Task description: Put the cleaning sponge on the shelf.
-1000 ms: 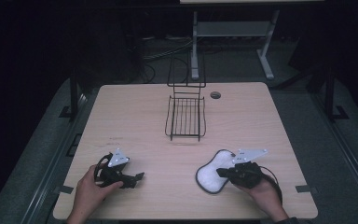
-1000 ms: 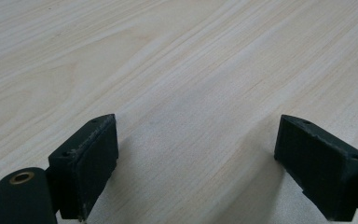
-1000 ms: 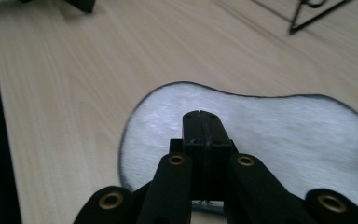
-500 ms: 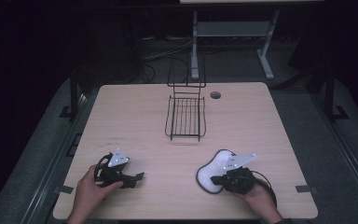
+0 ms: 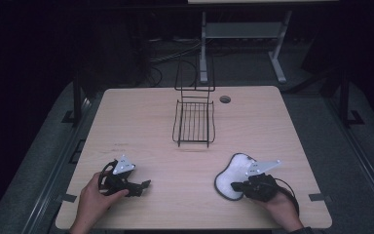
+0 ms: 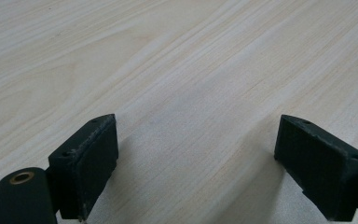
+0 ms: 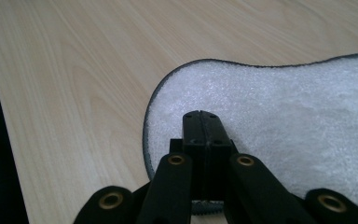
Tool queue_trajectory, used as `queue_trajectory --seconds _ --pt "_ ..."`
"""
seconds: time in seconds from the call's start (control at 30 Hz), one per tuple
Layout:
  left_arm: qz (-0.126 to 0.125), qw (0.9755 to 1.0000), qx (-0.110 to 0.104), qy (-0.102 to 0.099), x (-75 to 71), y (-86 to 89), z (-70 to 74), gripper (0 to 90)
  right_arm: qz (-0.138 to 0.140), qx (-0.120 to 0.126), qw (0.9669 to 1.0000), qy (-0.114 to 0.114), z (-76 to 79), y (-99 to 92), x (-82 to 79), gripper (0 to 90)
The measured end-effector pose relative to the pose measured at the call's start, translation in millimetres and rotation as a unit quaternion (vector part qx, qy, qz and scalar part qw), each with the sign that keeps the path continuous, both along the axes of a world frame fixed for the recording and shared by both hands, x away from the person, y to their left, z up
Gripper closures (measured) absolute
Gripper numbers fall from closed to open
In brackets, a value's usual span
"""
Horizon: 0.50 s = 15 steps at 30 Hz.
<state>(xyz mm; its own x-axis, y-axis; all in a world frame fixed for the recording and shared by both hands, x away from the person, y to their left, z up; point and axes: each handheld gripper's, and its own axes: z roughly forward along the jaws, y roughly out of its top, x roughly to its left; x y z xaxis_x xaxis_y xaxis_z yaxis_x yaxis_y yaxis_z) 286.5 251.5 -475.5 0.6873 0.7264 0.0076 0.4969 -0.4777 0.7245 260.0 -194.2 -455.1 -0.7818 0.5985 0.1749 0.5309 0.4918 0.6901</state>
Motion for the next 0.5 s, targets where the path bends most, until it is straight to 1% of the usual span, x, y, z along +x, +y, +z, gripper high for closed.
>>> queue_trajectory --seconds 0.07,0.33,0.4,0.5 --pt "0.0 1.0 0.0 0.0 0.0 0.0 0.0 12.7 -0.004 -0.001 1.0 -0.004 -0.4 -5.2 0.0 89.5" --pt "0.0 1.0 0.0 0.0 0.0 0.0 0.0 12.7 -0.035 -0.003 0.9994 0.004 0.4 -24.7 -5.4 89.5" --pt "0.0 1.0 0.0 0.0 0.0 0.0 0.0 12.7 -0.039 -0.005 0.9992 0.0 0.2 -30.4 -6.7 89.4" --pt "0.0 1.0 0.0 0.0 0.0 0.0 0.0 12.7 -0.052 -0.007 0.9986 0.001 0.5 -38.2 -9.6 89.5"
